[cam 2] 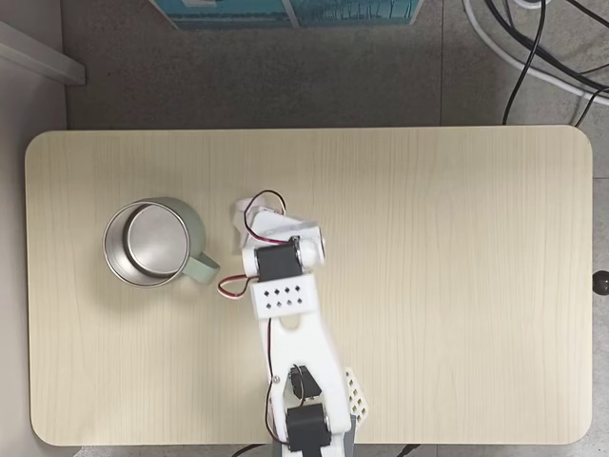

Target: Grasp a dressing and put it in the cup.

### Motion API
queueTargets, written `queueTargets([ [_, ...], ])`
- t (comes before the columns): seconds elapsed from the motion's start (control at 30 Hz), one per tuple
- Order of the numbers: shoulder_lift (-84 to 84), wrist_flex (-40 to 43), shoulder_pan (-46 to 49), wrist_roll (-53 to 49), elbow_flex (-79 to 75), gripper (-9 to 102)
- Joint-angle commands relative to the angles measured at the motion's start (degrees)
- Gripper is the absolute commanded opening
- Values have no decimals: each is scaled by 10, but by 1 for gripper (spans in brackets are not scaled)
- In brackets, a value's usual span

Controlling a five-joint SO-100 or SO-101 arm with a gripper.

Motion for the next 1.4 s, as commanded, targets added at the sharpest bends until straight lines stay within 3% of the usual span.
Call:
queueTargets([
  [0.0, 29, -42, -11, -1, -13, 31],
  [0.27, 69, -123, -23, 2, -53, 27],
  [0.47, 68, -144, -25, 33, -50, 0],
  [0.73, 24, -142, -21, 33, -75, 0],
  [0.9, -140, -54, -25, 42, -73, 0],
  [1.1, -323, 110, -40, 53, 18, 0],
  [1.37, -289, 226, -113, 119, 217, 0],
])
